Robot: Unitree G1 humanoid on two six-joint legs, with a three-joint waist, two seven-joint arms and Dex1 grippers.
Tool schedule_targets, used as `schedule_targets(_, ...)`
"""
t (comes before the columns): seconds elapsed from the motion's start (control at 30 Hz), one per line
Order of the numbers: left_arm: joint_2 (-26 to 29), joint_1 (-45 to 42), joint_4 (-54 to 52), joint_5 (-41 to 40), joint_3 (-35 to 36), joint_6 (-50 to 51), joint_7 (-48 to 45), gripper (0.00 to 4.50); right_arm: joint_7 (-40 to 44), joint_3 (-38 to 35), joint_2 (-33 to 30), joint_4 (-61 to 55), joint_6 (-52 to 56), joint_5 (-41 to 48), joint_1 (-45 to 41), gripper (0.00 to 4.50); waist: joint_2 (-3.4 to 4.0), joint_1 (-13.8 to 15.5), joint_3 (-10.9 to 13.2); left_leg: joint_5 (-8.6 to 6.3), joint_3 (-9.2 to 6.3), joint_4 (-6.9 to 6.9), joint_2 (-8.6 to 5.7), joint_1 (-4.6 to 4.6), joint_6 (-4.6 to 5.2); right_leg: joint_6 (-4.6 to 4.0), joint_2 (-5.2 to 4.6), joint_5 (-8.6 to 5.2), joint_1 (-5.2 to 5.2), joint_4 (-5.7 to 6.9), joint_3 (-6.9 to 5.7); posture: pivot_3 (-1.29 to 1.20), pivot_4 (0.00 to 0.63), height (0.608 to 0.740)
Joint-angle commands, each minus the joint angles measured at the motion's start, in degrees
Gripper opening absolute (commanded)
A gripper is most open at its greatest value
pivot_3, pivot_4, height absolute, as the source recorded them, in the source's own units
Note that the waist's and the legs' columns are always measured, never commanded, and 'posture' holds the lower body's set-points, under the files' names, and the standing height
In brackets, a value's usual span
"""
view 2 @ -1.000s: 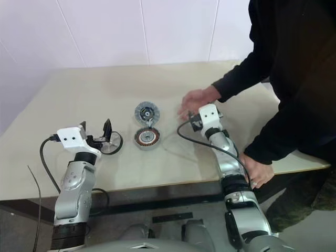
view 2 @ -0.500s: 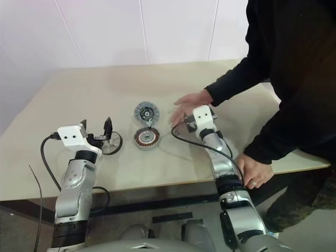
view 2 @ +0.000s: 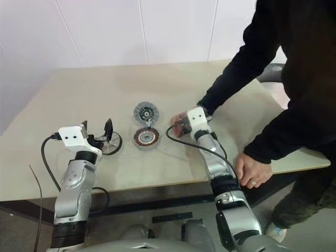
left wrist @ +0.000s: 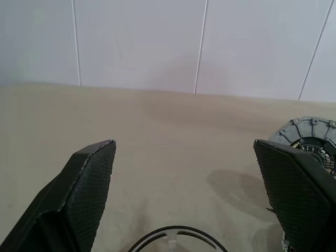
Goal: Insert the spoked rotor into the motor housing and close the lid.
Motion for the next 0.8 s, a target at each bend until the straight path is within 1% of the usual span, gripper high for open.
schedule_targets(0.03,0.49,-0.87,-1.80,0.28,-0.20,-0.67,-0.20,4.46,-0.10,-0.13,0.00,-2.62,-0.51,-0.10,-2.00,4.44,0.00,0.02,0.00,0.00,0.00,0.00,0.00,0.00,0.00,0.00,0.00,0.00,0.00,0.00,0.00,0.00,0.000,0.740)
schedule_targets(0.5,0.17,-1.44,-1.03,0.52,0.02,-1.55,0.19,4.46,0.65,0.10,-0.17,0.03,-1.18,-0.19,-4.03,4.44,0.00,0.00,0.00,0.00,0.00,0.00,0.00,0.00,0.00,0.01,0.00,0.01,0.00,0.00,0.00,0.00,0.000,0.740)
schedule_targets(0.8,0.39,-1.05,-1.06,0.50,0.06,-1.49,-0.11,4.46,1.95,0.14,0.61,1.66,-0.63,0.70,-3.76,4.44,0.00,-0.01,0.00,0.00,0.00,0.00,0.00,0.00,0.00,0.01,0.00,0.01,0.00,0.00,0.00,0.00,0.000,0.740)
